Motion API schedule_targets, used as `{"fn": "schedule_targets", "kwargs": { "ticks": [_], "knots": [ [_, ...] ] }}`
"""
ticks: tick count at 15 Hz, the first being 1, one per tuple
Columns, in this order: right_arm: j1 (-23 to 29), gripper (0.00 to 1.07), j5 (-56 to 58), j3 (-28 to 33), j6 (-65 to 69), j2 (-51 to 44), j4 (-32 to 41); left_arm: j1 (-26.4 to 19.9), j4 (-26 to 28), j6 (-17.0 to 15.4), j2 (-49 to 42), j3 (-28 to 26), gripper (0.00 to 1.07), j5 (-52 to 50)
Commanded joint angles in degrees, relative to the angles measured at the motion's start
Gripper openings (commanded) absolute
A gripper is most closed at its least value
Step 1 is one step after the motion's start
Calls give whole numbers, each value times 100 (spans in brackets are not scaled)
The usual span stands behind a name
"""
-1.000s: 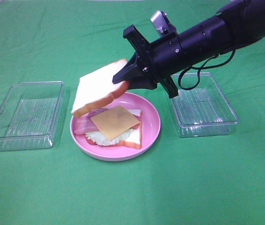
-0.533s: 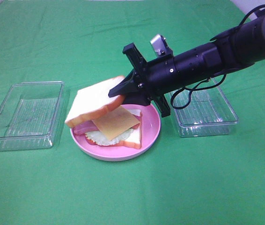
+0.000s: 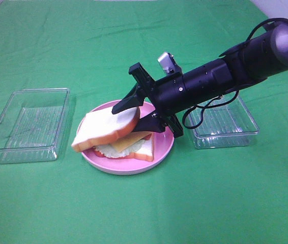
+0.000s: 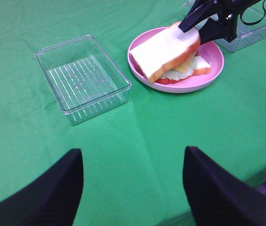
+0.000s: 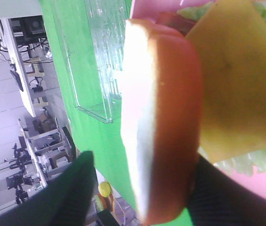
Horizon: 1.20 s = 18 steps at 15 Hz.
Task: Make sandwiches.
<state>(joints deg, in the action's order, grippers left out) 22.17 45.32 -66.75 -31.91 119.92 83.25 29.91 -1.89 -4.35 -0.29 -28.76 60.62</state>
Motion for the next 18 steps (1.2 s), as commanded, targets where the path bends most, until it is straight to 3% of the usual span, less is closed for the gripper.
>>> {"fn": "schedule_targets", "kwargs": {
  "ticks": [1, 6, 8, 10, 11, 14, 18],
  "knots": [
    [-6, 76, -69, 23, -120, -34, -304, 11, 34, 11, -126, 6, 60, -57],
    [-11, 76, -556, 23, 974, -670, -2647, 11, 34, 11, -126, 6, 60, -57],
    [-11, 76, -527, 23, 1833, -1049, -4223, 11, 34, 6, -126, 6, 60, -57],
    [-11, 76, -327, 23, 2469, -1392, -5191, 11, 34, 6, -126, 6, 60, -57],
    [-11, 76, 109, 29, 3008, -1977, -6388, 11, 34, 6, -126, 6, 60, -57],
    [-6, 76, 831, 46, 3392, -2997, -7236, 11, 34, 6, -126, 6, 60, -57],
    [-6, 76, 1341, 241, 3392, -4326, -7546, 11, 34, 6, -126, 6, 60, -57]
  ]
}}
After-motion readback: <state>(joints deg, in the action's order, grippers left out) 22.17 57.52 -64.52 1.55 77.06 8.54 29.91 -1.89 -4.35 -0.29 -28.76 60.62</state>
